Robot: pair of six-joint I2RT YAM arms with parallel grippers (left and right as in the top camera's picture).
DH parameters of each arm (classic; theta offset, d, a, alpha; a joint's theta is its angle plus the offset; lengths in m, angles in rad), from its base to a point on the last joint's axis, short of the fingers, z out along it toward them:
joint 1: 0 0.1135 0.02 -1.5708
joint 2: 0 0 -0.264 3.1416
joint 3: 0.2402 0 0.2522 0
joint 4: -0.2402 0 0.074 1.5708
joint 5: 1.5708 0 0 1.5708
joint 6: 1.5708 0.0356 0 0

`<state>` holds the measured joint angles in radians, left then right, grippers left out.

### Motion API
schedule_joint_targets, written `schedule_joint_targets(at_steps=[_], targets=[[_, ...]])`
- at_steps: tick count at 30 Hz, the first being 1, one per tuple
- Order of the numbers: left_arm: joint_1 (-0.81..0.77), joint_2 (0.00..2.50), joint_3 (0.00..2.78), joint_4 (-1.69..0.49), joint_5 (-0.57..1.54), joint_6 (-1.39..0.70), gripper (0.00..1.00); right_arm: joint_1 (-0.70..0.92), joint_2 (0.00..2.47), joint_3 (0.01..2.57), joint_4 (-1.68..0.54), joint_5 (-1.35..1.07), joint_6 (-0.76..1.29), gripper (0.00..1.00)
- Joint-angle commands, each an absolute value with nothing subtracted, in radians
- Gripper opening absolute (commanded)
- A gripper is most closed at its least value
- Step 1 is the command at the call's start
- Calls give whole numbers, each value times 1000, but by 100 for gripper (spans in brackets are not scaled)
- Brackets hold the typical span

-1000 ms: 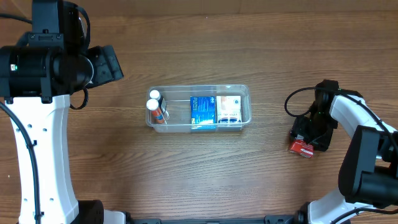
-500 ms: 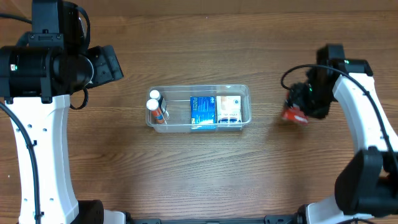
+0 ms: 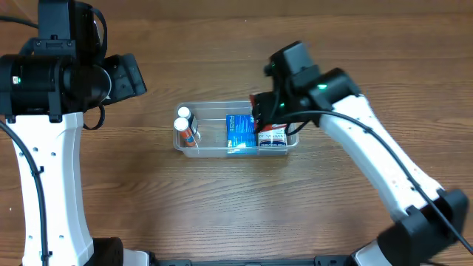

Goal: Pack container
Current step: 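Grasp the red box and lower it into the container beside the Hansaplast box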

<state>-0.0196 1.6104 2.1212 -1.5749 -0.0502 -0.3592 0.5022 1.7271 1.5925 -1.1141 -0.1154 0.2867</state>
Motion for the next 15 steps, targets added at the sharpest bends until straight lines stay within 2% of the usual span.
schedule_joint_targets(at_steps=[1,14,15], targets=[[-20,1610,2133,-1571,-62,-336,87,501,1824,1599,-1116,-64,316,66],[-20,1610,2133,-1574,-63,-336,87,463,1882,1570,-1121,-46,323,67],[-20,1610,2133,-1574,-63,-336,87,463,1882,1570,-1123,-46,323,70]])
